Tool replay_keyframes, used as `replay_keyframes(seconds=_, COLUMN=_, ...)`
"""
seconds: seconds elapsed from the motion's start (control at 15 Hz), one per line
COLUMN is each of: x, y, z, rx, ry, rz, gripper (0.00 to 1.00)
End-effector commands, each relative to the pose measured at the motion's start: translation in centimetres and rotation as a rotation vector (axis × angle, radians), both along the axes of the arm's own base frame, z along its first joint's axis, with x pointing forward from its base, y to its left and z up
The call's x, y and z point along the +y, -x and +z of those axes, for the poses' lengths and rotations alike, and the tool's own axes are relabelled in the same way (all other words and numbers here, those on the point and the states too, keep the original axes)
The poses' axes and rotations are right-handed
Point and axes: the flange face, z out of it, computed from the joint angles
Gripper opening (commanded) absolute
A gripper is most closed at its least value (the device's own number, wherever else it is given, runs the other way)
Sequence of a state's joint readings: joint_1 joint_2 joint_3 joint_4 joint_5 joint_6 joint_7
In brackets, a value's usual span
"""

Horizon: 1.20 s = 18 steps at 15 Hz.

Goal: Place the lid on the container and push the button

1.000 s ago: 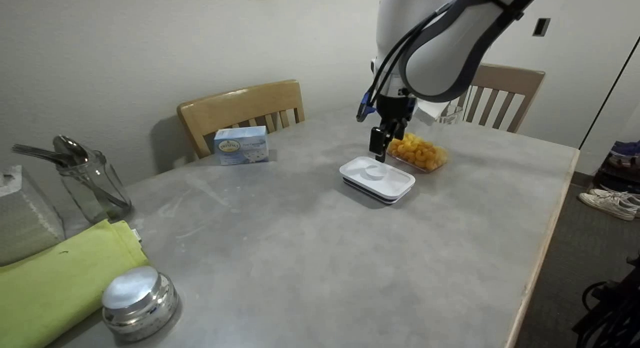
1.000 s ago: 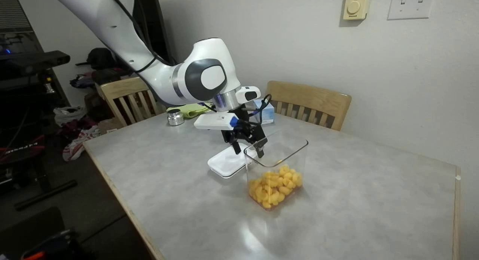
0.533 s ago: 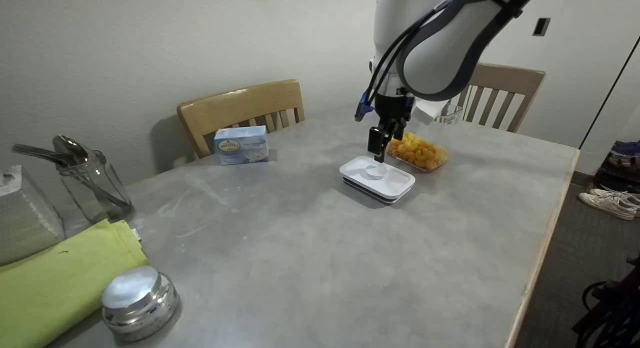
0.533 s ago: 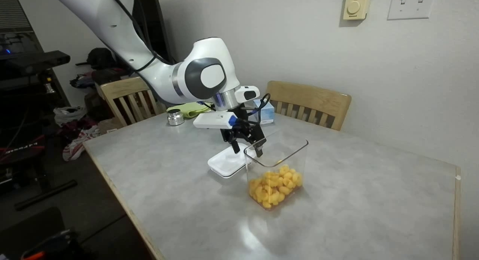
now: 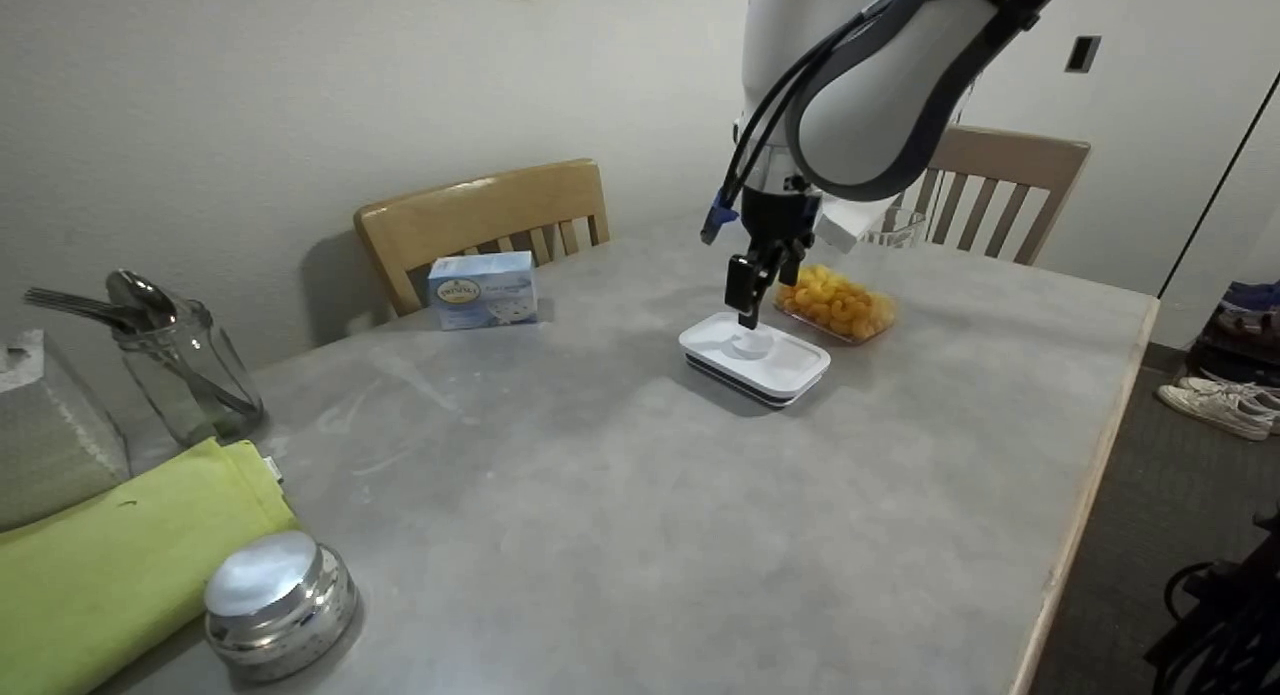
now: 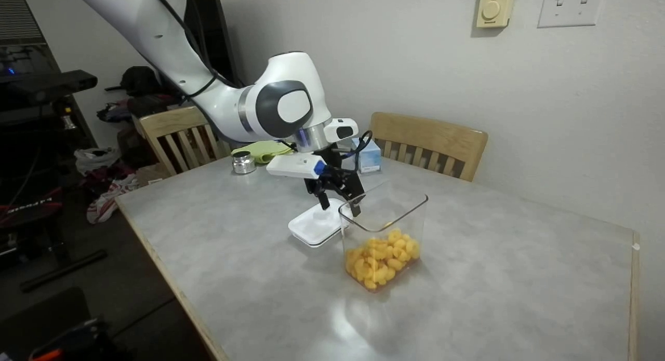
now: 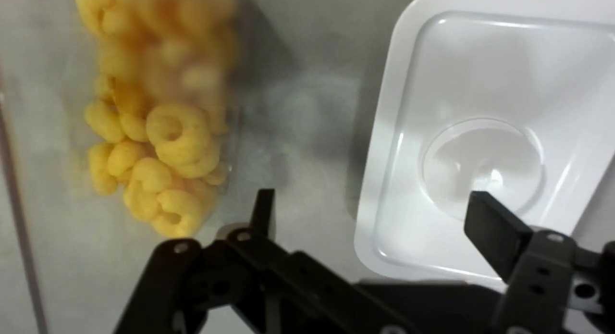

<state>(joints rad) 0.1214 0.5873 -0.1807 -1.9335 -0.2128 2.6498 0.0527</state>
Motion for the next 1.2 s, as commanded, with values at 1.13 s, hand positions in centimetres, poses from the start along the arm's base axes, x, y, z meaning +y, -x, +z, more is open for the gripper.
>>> replay_keyframes(seconds=1.13, x=0.3, y=0.8, z=-1.0, rx=0.158, ry=-0.354, rz=-0.092, gripper=1.0)
